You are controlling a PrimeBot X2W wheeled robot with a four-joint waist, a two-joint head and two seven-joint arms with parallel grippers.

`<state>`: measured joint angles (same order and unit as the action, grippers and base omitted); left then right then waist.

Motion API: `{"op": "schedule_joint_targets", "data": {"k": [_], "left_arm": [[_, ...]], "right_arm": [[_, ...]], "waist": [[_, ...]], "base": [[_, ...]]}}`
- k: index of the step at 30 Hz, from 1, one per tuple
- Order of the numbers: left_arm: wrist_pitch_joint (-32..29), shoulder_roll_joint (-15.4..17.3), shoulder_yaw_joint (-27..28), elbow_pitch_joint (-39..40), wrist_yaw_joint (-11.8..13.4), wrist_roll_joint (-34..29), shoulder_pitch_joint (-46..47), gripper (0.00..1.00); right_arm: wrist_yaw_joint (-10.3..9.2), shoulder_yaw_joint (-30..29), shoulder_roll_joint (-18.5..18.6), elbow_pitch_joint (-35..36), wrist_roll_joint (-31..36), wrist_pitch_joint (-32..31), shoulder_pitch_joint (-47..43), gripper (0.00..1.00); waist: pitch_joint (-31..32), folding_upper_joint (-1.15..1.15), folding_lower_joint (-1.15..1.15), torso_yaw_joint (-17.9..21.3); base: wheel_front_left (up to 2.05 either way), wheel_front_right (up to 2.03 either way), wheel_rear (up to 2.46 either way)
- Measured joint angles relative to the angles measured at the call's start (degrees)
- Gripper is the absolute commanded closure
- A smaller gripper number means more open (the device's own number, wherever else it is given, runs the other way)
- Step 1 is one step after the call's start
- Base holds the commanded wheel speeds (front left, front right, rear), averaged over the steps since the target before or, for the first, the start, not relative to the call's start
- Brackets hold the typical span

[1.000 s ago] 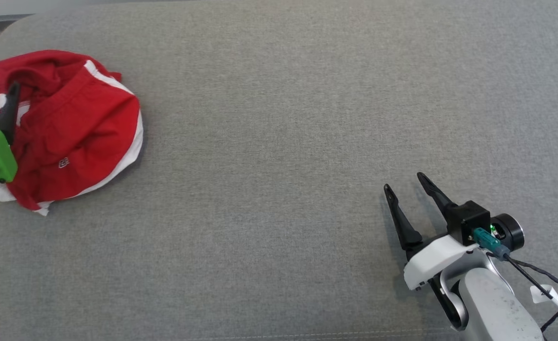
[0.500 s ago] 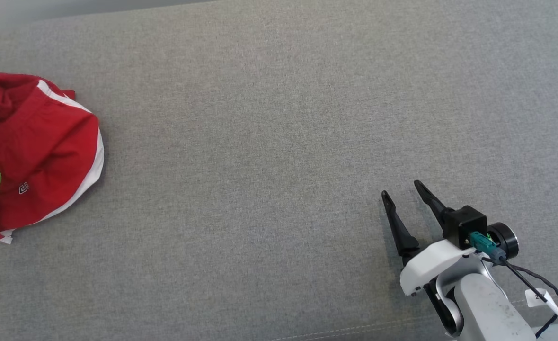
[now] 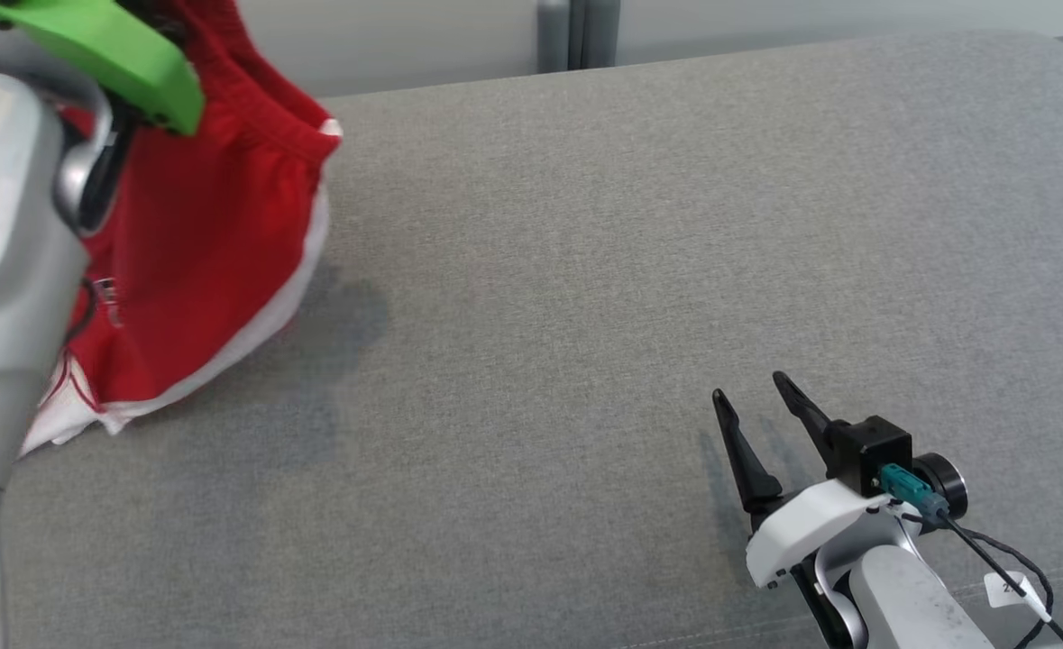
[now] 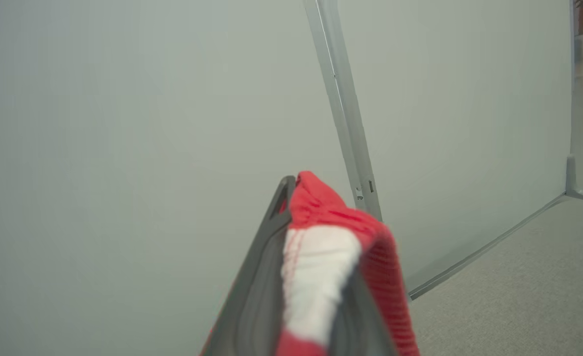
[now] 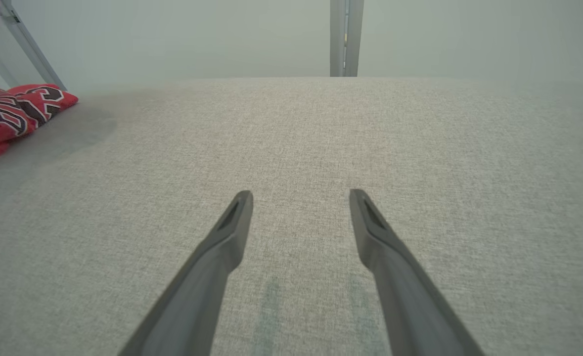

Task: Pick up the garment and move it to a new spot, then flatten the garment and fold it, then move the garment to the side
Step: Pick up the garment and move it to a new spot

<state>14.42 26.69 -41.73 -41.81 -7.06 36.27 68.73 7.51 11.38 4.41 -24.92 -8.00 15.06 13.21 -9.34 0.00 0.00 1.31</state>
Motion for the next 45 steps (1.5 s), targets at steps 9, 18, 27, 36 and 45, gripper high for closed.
{"op": "schedule_joint_targets", "data": {"k": [9, 18, 27, 36, 45], "left_arm": [[0.55, -11.69, -2.57, 2.87, -0.23, 1.18, -8.42, 1.00], [0.62, -16.38, -0.16, 1.03, -0.31, -2.61, -16.83, 0.38], [0.70, -18.05, -2.69, -10.71, -0.33, -3.12, -21.64, 0.00], [0.70, -17.83, -4.32, -10.60, -0.34, -0.48, -28.03, 0.00], [0.70, -16.42, 7.69, 2.43, -0.31, -4.53, -39.74, 0.00]], "right_arm": [[0.01, 2.76, -0.96, 0.33, -1.00, 0.00, -0.47, 0.00], [0.01, 5.44, -0.83, 0.99, -1.47, 0.00, 1.09, 0.00], [0.01, 4.77, -0.93, 0.91, -2.24, 0.00, 0.15, 0.00], [0.00, 3.43, -0.96, 1.62, -2.33, 0.00, -0.35, 0.00], [0.00, 2.92, -0.52, 1.93, -2.34, -0.01, -1.23, 0.00]], "waist": [[0.99, 0.00, 0.00, 6.70], [-0.25, 0.00, 0.00, 16.77], [-0.44, 0.00, 0.00, 24.52], [0.09, 0.00, 0.00, 20.56], [1.62, 0.00, 0.00, 9.85]], "base": [[0.00, 0.00, 0.00], [0.00, 0.00, 0.00], [0.00, 0.00, 0.00], [0.00, 0.00, 0.00], [0.00, 0.00, 0.00]]}}
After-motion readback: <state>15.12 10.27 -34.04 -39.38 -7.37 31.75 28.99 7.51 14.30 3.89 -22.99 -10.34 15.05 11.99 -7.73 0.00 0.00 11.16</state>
